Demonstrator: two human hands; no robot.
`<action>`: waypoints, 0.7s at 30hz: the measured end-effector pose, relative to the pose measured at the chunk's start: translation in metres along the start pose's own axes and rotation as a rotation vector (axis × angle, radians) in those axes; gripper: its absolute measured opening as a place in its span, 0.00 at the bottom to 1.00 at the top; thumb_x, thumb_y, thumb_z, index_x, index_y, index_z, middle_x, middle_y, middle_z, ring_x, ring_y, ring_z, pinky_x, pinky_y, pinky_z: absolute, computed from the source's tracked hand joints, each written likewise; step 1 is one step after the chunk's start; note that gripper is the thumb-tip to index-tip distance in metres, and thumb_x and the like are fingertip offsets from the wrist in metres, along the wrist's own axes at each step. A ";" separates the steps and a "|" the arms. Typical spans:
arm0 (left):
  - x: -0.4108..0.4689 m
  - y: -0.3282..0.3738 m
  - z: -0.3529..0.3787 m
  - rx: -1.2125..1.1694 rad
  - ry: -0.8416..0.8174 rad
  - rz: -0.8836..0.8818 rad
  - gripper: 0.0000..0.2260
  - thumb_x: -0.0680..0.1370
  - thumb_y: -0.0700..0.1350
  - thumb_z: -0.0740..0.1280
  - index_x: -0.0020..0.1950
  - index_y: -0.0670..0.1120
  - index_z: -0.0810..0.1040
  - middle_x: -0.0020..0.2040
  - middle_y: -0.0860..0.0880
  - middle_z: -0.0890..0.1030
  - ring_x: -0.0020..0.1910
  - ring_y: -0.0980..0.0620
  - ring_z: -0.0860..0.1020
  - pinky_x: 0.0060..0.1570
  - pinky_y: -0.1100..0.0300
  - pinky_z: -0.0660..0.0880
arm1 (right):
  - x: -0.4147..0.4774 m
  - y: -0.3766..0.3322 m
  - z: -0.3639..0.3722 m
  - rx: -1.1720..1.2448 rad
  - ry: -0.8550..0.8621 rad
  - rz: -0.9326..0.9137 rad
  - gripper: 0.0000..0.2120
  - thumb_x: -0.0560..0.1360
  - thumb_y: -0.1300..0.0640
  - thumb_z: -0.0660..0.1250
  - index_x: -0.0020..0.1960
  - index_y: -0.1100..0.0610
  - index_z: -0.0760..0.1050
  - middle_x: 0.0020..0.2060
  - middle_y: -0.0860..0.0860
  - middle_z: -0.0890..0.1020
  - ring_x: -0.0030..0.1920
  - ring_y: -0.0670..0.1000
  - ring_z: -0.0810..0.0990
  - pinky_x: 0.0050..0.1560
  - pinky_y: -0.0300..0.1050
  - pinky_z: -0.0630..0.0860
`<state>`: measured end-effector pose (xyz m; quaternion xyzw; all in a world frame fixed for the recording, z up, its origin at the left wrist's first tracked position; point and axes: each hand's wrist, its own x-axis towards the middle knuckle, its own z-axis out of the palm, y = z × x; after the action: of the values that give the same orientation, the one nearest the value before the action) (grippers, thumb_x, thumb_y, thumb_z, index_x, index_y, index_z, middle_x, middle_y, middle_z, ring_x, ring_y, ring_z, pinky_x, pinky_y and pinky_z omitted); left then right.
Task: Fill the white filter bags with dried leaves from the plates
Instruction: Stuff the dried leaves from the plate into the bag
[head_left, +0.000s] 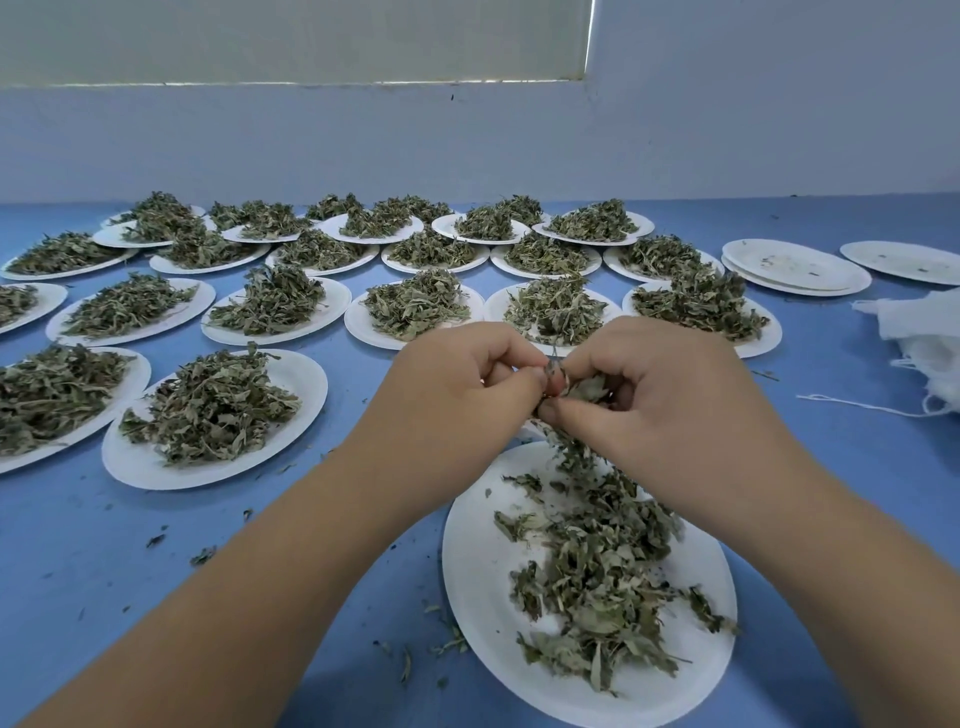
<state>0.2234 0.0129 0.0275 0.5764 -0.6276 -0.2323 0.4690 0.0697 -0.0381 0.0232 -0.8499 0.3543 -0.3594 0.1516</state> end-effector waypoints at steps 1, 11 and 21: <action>0.000 0.000 0.000 -0.007 0.000 -0.008 0.12 0.77 0.38 0.67 0.35 0.51 0.79 0.25 0.49 0.71 0.23 0.57 0.64 0.24 0.68 0.61 | 0.000 0.000 0.001 -0.005 0.009 0.003 0.05 0.67 0.53 0.76 0.37 0.47 0.80 0.33 0.43 0.75 0.37 0.40 0.73 0.35 0.30 0.65; 0.001 -0.004 0.005 -0.060 0.001 -0.075 0.11 0.77 0.39 0.67 0.36 0.49 0.79 0.22 0.55 0.71 0.18 0.60 0.64 0.21 0.70 0.61 | -0.001 0.001 -0.001 0.117 0.019 0.118 0.10 0.62 0.48 0.78 0.39 0.44 0.79 0.32 0.42 0.79 0.32 0.42 0.77 0.32 0.38 0.73; 0.001 -0.004 0.004 -0.184 0.028 -0.109 0.08 0.77 0.38 0.67 0.40 0.45 0.82 0.22 0.53 0.71 0.20 0.57 0.64 0.22 0.68 0.61 | -0.002 -0.002 -0.003 0.107 -0.014 0.101 0.06 0.66 0.52 0.77 0.38 0.43 0.81 0.35 0.40 0.80 0.35 0.39 0.77 0.34 0.31 0.71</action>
<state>0.2222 0.0097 0.0227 0.5672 -0.5649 -0.3060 0.5153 0.0677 -0.0355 0.0257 -0.8240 0.3761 -0.3637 0.2174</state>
